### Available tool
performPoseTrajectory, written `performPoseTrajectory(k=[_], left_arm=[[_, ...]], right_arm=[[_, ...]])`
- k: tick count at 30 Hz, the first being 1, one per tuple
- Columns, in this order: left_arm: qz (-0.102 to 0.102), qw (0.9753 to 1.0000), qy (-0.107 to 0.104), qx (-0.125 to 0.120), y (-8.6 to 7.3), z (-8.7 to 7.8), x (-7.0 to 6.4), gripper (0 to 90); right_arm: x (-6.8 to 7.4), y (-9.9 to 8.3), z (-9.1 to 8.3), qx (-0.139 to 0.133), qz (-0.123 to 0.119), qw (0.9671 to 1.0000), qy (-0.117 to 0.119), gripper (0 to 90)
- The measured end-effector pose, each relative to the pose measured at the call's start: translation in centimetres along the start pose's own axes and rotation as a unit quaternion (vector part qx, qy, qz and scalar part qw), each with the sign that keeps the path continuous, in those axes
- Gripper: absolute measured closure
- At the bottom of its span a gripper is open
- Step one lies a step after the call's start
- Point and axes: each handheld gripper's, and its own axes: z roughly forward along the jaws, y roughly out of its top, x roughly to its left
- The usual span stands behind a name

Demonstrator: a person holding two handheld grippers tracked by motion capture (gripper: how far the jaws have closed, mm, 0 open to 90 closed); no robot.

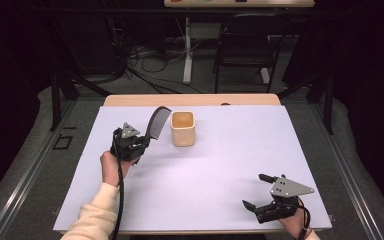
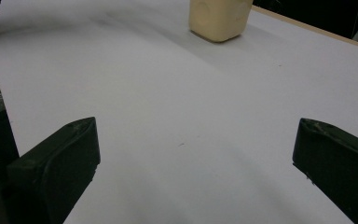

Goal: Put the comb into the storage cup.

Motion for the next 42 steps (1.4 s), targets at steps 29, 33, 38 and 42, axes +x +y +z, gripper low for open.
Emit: performPoseTrajectory(k=[29,33,38,42], left_arm=[[-0.012,0.9996,-0.004,-0.024,1.5,0.8,0.6,72.1],[-0.013,0.9995,-0.004,-0.029,1.7,0.9,0.6,72.1],[-0.012,0.9994,-0.005,-0.033,1.9,1.0,0.6,72.1],[-0.018,0.9990,-0.007,-0.041,2.0,1.0,0.6,72.1]], right_arm=[[0.0,0.0,0.0,0.000,0.001,1.0000,-0.001,0.1],[0.0,0.0,0.0,0.000,0.002,1.0000,-0.001,0.1],[0.0,0.0,0.0,0.000,0.002,1.0000,-0.001,0.1],[0.0,0.0,-0.1,0.000,0.002,1.0000,0.000,0.1]])
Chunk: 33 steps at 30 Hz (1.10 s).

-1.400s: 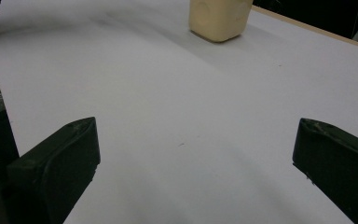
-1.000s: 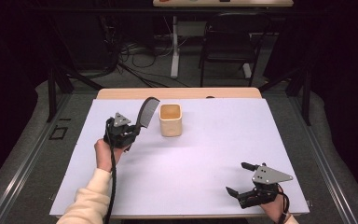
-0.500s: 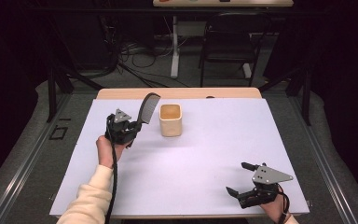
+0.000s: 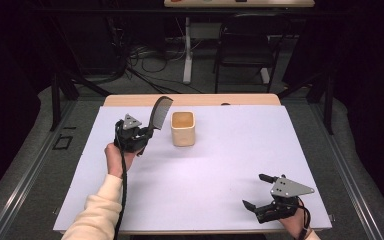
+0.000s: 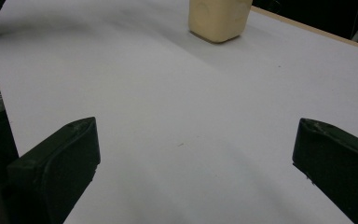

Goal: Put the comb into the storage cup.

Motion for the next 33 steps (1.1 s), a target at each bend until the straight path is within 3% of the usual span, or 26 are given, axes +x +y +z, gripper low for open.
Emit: performPoseTrajectory(k=[33], left_arm=[[0.001,0.9996,-0.010,-0.027,1.5,0.7,-0.3,72.1]], right_arm=[[-0.1,0.0,0.1,0.002,0.000,1.0000,0.002,0.2]])
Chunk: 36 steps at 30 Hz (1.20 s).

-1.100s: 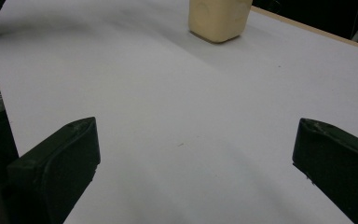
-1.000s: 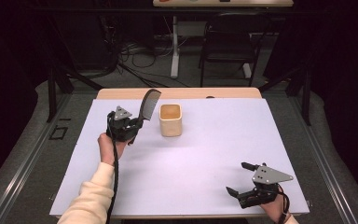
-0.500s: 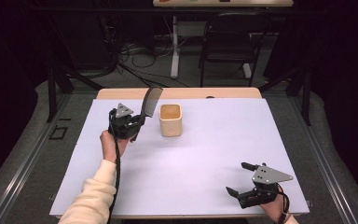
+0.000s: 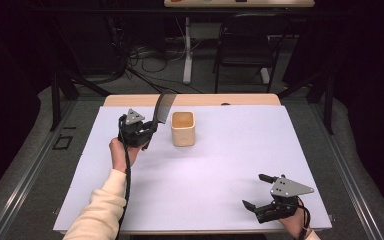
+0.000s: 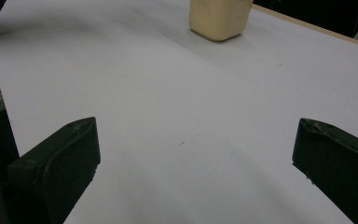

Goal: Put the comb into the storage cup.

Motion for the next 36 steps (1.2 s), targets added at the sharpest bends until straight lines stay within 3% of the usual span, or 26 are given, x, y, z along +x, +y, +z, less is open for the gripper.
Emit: performPoseTrajectory(k=[36], left_arm=[[0.005,0.9997,0.005,-0.026,2.3,0.1,-0.4,72.1]], right_arm=[[0.0,0.0,0.0,0.000,-0.001,1.0000,-0.002,0.2]])
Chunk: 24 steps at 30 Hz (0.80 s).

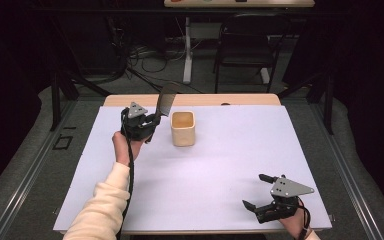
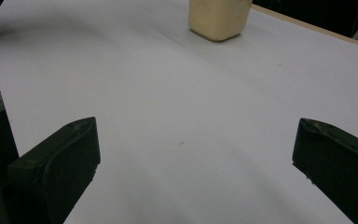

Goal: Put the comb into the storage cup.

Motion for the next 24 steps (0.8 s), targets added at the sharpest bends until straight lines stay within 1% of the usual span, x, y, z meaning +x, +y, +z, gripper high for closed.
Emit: performPoseTrajectory(k=[13,24], left_arm=[[0.004,1.0000,0.000,-0.007,0.9,0.5,-0.3,72.1],[0.005,0.9999,-0.005,-0.013,1.5,0.9,-0.5,72.1]], right_arm=[[0.0,0.0,-0.1,0.000,0.002,1.0000,0.000,0.2],[0.0,0.0,-0.1,0.000,0.001,1.0000,-0.001,0.2]])
